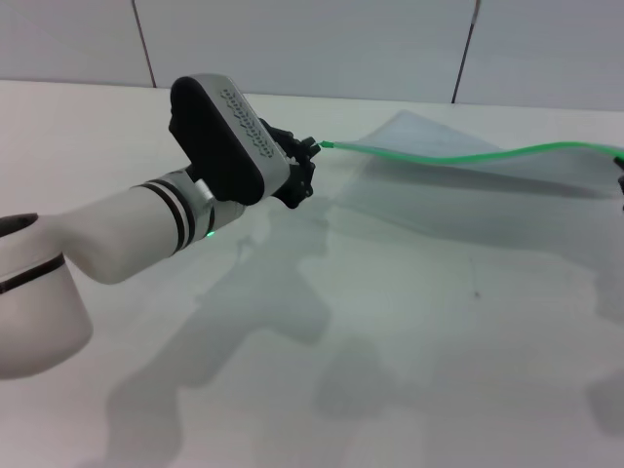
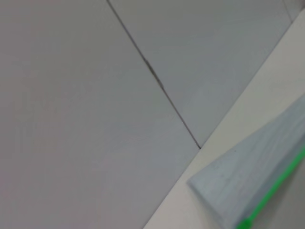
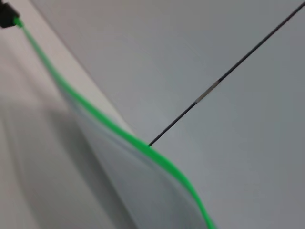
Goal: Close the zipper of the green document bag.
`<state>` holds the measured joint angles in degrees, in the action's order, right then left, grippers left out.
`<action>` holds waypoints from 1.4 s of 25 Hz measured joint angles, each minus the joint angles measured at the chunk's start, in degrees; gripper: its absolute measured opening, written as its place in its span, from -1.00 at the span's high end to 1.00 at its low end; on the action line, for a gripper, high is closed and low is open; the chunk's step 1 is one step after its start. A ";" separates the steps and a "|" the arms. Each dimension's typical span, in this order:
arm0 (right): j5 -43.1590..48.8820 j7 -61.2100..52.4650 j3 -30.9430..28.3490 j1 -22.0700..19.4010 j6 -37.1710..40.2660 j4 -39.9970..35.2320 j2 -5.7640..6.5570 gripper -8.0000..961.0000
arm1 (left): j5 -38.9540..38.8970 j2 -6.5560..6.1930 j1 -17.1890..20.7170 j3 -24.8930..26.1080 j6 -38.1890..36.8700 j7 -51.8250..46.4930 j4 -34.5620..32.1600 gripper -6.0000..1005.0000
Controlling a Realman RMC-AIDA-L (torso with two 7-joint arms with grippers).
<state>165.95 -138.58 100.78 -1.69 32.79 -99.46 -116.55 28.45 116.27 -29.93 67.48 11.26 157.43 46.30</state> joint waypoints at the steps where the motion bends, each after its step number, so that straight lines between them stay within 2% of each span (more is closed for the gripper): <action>1: -0.01 -0.73 -0.16 -0.11 -0.71 -0.07 0.00 0.77 | 0.00 -0.01 -0.04 0.28 0.03 -0.17 -0.07 0.97; 3: -0.02 -2.19 -0.56 -0.76 -2.77 -0.23 0.01 0.77 | -0.02 -0.03 -0.15 1.12 0.07 -0.34 -0.13 0.96; 4: -0.02 -2.88 -0.75 -1.25 -4.08 -0.33 -0.02 0.69 | -0.10 -0.01 -0.09 1.62 0.07 -0.36 -0.07 0.96; 10: -0.31 -7.75 -1.48 -6.15 -17.54 -0.70 -0.31 0.25 | -5.81 0.07 1.38 5.58 3.60 -0.99 1.31 0.48; 15: -1.00 -11.67 -0.12 -7.89 -28.19 1.95 -0.42 -0.03 | -13.65 0.06 5.42 9.67 15.27 -1.70 1.36 0.21; 16: -1.83 -12.50 0.19 -7.91 -30.51 3.32 -0.42 -0.08 | -15.41 0.07 6.85 10.47 19.13 -1.62 1.35 0.16; 17: -3.32 -12.94 0.63 -7.82 -33.49 5.24 -0.42 -0.14 | -15.41 0.07 6.85 10.47 19.13 -1.62 1.35 0.10; 18: -5.23 -13.12 1.06 -7.69 -36.72 7.03 -0.37 -0.15 | -17.26 0.11 8.69 11.66 24.17 -1.49 1.35 0.05; 20: -9.67 -13.04 2.35 -7.25 -44.30 11.93 -0.22 -0.17 | -18.29 0.14 9.94 12.47 27.35 -1.48 1.38 -0.05; 22: -13.09 -12.86 3.94 -6.27 -51.52 17.32 -0.09 -0.19 | -18.43 0.15 10.64 12.37 27.94 -1.38 1.64 -0.14; 25: -18.71 -12.76 7.03 -3.07 -61.73 25.52 -0.05 -0.19 | -18.43 0.23 11.69 12.29 28.55 -1.09 2.47 -0.12; 31: -32.24 -13.33 13.33 5.58 -73.56 41.21 0.06 -0.18 | -18.49 0.67 12.02 12.01 28.06 2.37 1.54 -0.10; 35: -41.18 -15.08 20.37 10.83 -83.65 51.18 0.18 -0.17 | -20.01 0.75 12.37 12.08 27.97 3.13 1.38 -0.10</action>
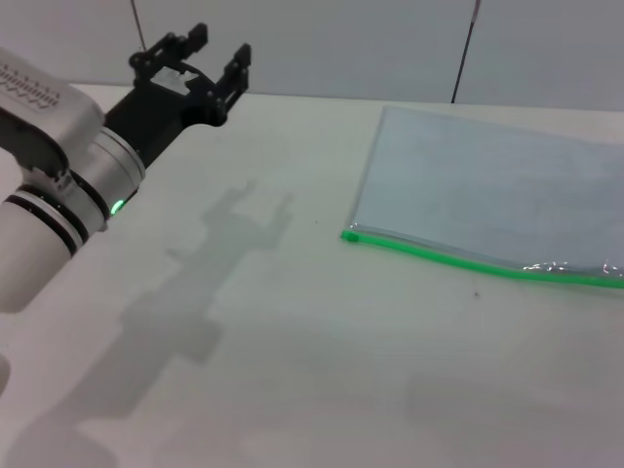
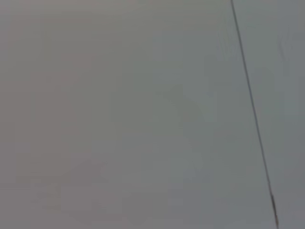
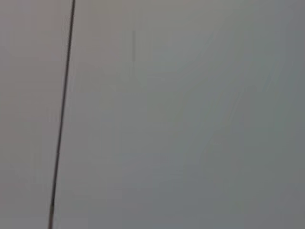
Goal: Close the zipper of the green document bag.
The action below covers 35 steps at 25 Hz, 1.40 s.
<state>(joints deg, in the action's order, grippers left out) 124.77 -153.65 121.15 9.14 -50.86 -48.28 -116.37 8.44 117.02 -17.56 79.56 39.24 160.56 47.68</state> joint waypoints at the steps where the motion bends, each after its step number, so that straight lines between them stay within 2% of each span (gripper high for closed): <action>1: -1.59 -0.53 1.65 1.12 -1.64 1.83 0.05 -0.17 | -2.08 0.00 0.02 0.13 -0.11 0.48 -0.36 -0.10; 5: -8.54 -1.49 6.88 5.03 -3.97 6.43 0.07 -0.17 | -5.30 -0.08 -0.01 0.23 -0.20 2.00 -1.20 -0.10; 8: -10.89 -1.81 8.06 6.10 -4.11 7.84 0.08 -0.17 | -4.93 -0.10 -0.33 0.36 -1.99 2.12 -1.41 -0.10; 15: -13.18 -2.06 8.08 6.29 -6.13 10.81 0.10 -0.17 | -5.79 0.08 -0.21 2.95 -6.28 2.16 -0.80 -0.10; 20: -14.85 -4.47 8.21 6.70 -7.78 13.54 0.24 -0.17 | -5.84 0.19 1.94 5.52 -6.42 2.18 0.79 -0.11; 24: -14.69 -6.54 8.49 6.96 -8.22 14.84 0.26 -0.17 | -5.87 0.33 3.19 5.72 -6.69 2.20 1.85 -0.11; 35: -14.89 -6.68 8.81 7.81 -8.69 15.80 0.20 -0.17 | -5.90 0.27 3.16 5.78 -6.81 2.22 1.56 -0.11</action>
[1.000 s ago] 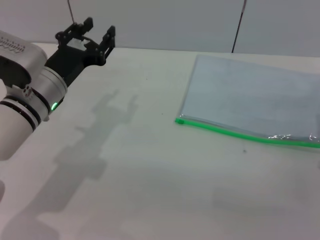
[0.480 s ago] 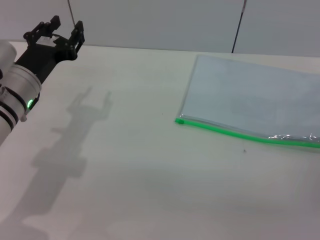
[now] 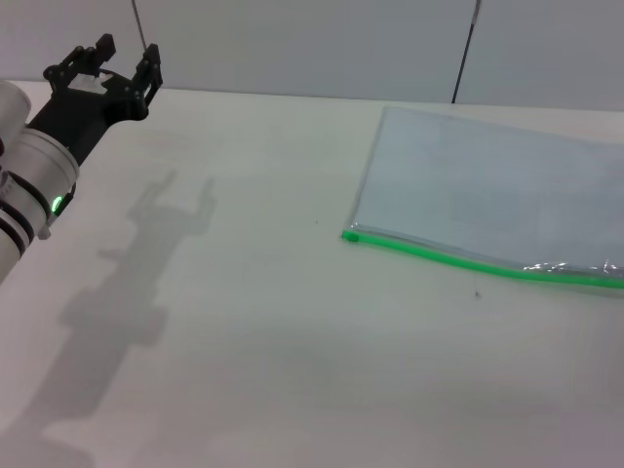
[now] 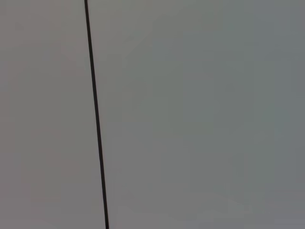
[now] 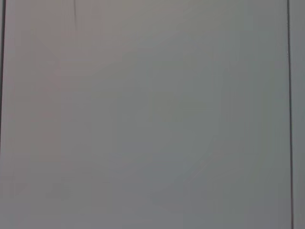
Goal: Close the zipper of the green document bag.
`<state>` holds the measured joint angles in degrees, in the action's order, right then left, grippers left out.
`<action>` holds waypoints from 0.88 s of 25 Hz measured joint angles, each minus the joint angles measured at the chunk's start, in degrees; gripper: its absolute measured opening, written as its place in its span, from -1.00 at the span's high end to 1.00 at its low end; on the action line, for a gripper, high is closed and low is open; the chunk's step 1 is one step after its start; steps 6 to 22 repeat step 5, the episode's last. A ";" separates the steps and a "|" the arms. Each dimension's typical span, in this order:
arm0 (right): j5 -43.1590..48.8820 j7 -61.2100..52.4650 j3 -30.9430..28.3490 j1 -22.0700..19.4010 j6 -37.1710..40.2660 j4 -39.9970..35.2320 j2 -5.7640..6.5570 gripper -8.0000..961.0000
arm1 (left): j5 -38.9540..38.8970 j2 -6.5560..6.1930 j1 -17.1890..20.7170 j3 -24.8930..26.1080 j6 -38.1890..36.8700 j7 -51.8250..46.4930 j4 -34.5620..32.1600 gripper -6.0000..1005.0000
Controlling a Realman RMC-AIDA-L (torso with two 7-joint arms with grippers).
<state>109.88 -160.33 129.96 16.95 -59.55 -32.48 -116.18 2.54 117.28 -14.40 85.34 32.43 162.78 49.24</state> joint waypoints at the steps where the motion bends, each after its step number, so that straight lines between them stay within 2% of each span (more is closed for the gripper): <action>1: 0.00 0.01 0.01 0.05 -0.01 0.01 -0.01 -0.17 | 0.00 -0.01 -0.02 0.00 0.00 0.00 -0.01 -0.11; 22: 0.01 0.34 0.01 0.29 -0.04 0.04 -0.08 -0.17 | 0.00 -0.02 -0.05 0.00 0.00 0.00 -0.02 -0.11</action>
